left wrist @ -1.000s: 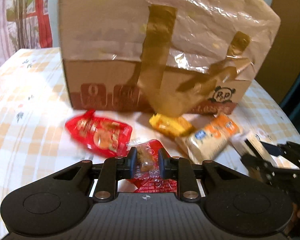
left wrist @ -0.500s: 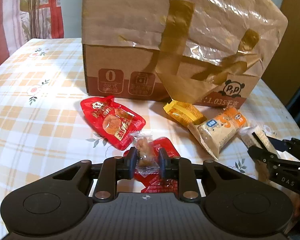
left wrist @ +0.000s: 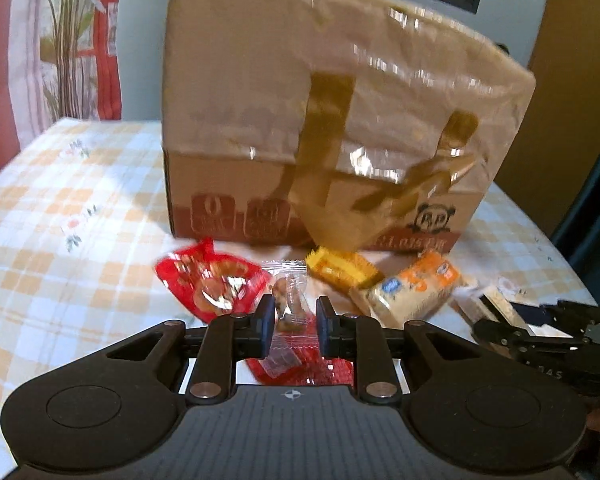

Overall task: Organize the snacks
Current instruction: 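Carry the nut packet with the left tool while the right tool carries the crackers to the box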

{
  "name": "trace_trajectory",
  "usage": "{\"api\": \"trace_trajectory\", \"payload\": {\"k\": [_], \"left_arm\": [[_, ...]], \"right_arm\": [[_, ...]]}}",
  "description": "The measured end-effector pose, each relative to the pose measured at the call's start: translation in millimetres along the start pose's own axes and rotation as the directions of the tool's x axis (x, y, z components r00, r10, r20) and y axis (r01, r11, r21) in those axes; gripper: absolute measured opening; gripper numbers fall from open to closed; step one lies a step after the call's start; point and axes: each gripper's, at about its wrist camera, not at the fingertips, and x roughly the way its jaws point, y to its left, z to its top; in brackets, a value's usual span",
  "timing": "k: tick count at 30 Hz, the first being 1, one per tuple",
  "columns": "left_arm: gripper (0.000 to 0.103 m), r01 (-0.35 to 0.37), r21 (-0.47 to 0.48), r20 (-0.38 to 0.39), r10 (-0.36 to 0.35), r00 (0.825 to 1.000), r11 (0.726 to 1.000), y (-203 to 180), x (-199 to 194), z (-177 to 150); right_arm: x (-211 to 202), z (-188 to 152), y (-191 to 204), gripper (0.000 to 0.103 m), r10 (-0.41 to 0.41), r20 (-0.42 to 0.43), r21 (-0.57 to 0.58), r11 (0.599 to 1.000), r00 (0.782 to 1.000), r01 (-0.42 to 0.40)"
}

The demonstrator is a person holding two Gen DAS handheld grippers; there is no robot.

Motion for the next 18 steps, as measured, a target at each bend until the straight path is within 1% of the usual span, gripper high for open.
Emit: {"api": "trace_trajectory", "payload": {"k": [2,6,8,10,12,14,16,18], "left_arm": [[0.023,-0.004,0.009,0.035,0.004,0.999,1.000,-1,-7,5],[0.023,0.013,0.009,0.098,-0.014,0.995,1.000,0,-29,22],[0.023,0.028,0.018,0.146,-0.031,0.989,0.999,-2,-41,34],[0.023,0.034,0.038,0.202,-0.041,0.978,0.999,-5,-54,47],[0.023,0.036,0.063,0.260,-0.052,0.964,0.997,-8,-65,66],[0.023,0.042,0.082,0.303,-0.065,0.951,0.996,-11,-69,86],[0.023,0.050,0.099,0.332,-0.081,0.940,0.994,-14,-69,109],[0.023,0.060,0.100,0.348,-0.092,0.933,0.993,-16,-65,129]], "right_arm": [[-6,3,-5,0.049,-0.002,0.008,0.036,0.999,1.000,0.002],[-27,16,-11,0.049,-0.017,0.067,0.058,0.998,0.998,0.013],[-38,26,-15,0.049,-0.025,0.108,0.065,0.998,0.994,0.018],[-50,40,-18,0.049,-0.032,0.155,0.067,0.997,0.987,0.022],[-61,58,-20,0.049,-0.042,0.211,0.062,0.998,0.977,0.029],[-72,78,-21,0.049,-0.045,0.277,0.051,0.998,0.960,0.032],[-80,101,-20,0.049,-0.040,0.339,0.028,0.999,0.940,0.033],[-83,123,-18,0.049,-0.037,0.389,0.018,0.999,0.921,0.033]]}}
